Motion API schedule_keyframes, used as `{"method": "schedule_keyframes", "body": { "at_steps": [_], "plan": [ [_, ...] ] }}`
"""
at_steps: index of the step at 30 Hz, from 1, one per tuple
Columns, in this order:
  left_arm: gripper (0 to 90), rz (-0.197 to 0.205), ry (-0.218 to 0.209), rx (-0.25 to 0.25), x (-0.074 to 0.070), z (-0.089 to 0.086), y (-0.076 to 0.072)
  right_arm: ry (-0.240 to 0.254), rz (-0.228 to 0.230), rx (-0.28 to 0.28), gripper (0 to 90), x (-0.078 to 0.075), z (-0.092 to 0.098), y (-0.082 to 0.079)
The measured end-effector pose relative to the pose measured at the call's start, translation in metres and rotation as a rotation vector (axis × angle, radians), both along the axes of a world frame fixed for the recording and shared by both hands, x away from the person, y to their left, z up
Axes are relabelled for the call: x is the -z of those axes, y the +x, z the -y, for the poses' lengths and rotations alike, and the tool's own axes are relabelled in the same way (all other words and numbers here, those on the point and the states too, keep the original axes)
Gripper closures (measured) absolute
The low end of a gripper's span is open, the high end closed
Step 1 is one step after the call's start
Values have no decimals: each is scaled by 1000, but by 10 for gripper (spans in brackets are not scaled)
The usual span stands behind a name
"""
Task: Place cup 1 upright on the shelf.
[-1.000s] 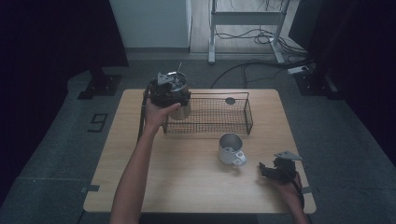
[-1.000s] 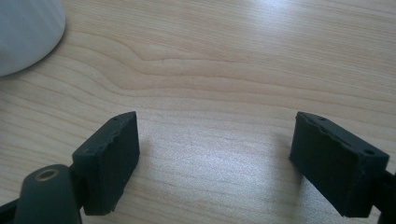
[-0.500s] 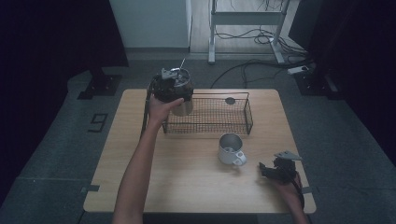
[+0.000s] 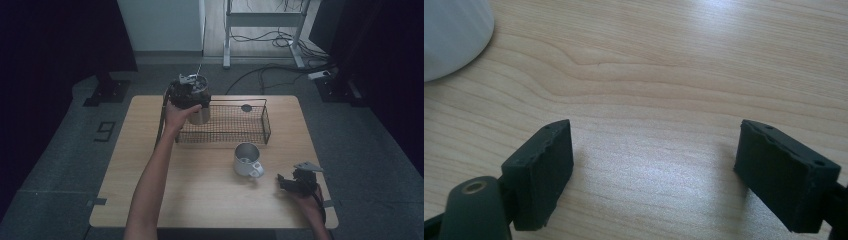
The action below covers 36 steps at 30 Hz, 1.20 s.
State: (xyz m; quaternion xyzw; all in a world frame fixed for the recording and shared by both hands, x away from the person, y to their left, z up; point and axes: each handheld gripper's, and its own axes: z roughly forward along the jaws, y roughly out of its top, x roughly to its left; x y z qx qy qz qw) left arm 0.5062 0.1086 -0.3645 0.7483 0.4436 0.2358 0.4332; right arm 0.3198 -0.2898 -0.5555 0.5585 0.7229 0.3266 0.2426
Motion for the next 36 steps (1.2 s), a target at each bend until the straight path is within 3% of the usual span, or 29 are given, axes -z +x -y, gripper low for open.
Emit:
{"method": "schedule_keyframes", "body": {
  "at_steps": [13,23,36],
  "plan": [
    [41,-39,30,-14,16,8,9,1,1,0,151,0,0,0],
    [41,-82,9,-43,35,7,16,2,1,0,151,0,0,0],
    [41,-106,30,-59,52,9,19,2,1,0,151,0,0,0]
  ]
}}
